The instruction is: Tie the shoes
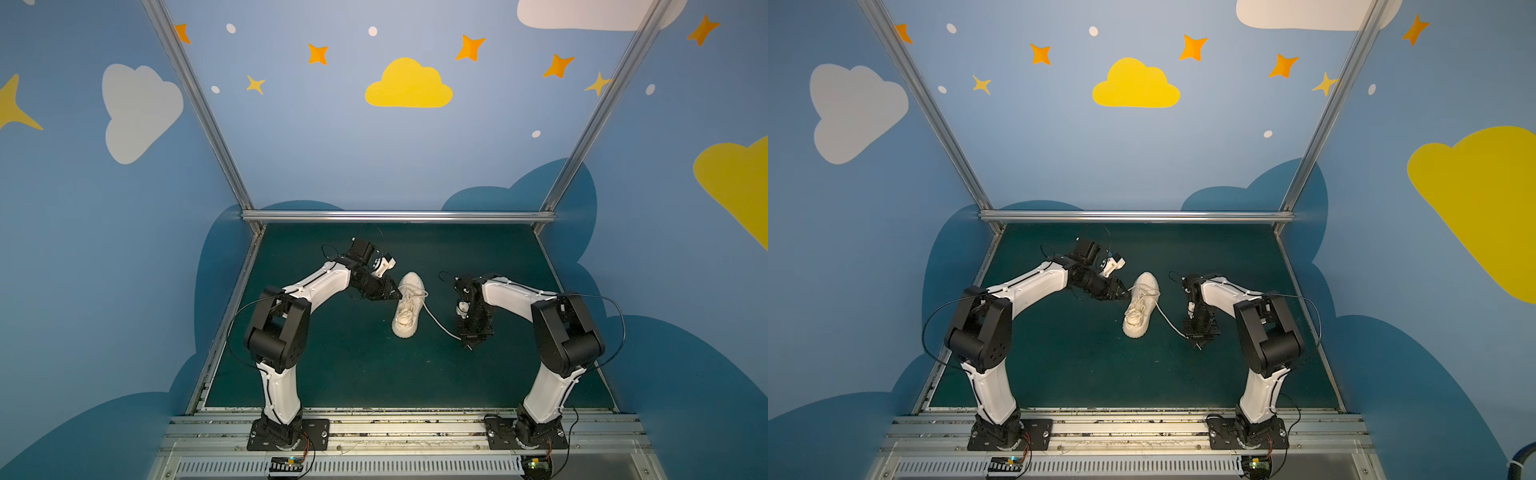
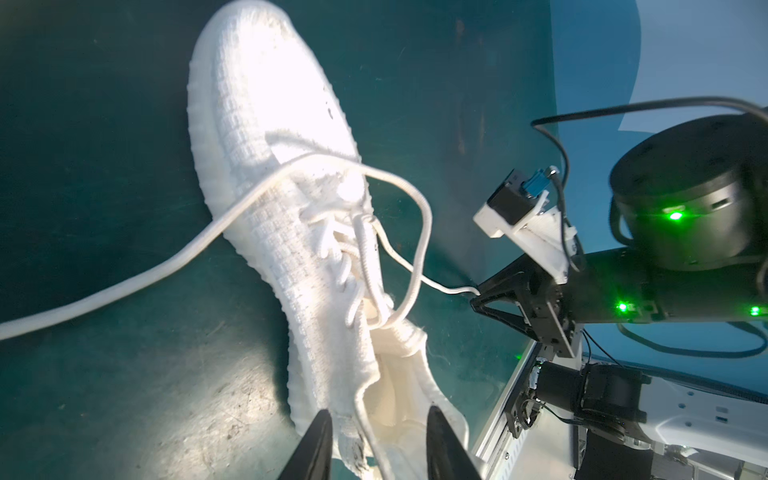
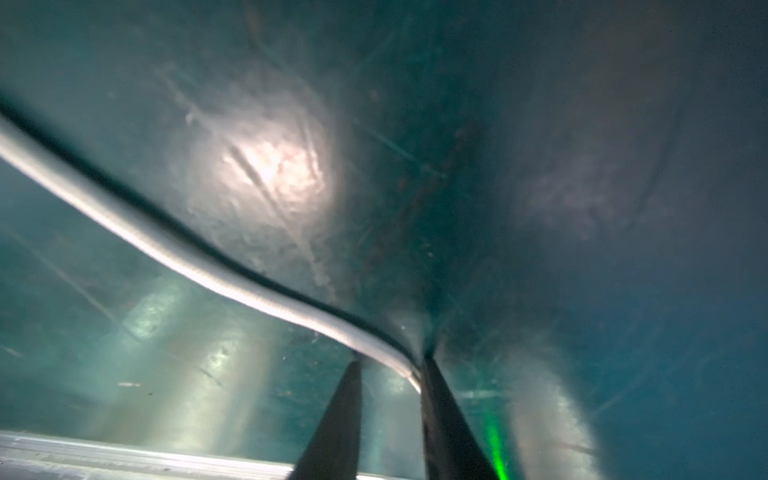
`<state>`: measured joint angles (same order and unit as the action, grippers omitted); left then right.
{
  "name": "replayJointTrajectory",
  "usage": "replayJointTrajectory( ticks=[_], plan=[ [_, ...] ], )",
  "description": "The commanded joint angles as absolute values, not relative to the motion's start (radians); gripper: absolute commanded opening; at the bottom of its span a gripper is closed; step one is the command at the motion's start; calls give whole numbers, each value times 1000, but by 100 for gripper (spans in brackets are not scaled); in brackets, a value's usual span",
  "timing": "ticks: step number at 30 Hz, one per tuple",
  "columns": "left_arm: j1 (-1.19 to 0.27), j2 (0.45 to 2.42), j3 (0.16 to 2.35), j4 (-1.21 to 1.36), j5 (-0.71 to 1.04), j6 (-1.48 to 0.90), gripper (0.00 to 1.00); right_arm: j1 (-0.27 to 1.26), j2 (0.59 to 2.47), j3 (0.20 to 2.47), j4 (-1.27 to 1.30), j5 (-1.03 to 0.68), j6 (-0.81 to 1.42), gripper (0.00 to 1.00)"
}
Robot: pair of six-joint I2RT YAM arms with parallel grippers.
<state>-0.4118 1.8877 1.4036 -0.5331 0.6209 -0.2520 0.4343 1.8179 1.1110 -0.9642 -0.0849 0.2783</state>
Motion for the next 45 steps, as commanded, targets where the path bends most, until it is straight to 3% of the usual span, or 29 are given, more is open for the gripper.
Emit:
replayJointTrajectory(
  ticks=[1, 9, 13, 30, 45],
  plan=[
    [-425, 1882, 1450, -571, 623, -230, 39, 450, 1855, 1121, -956, -64, 315, 18],
    [-459, 1888, 1504, -648, 564, -162, 45, 464, 1864, 1132, -1003, -54, 325, 5],
    [-459, 1913, 1541, -677, 547, -136, 46, 466, 1826, 1151, -996, -138, 337, 0],
    [-449, 2053, 1630, -617, 578, -149, 46, 463, 1700, 1219, -1008, -378, 500, 0],
    [-449, 2100, 1648, -534, 589, -216, 44, 437, 1771, 1331, -894, -634, 733, 0]
  ],
)
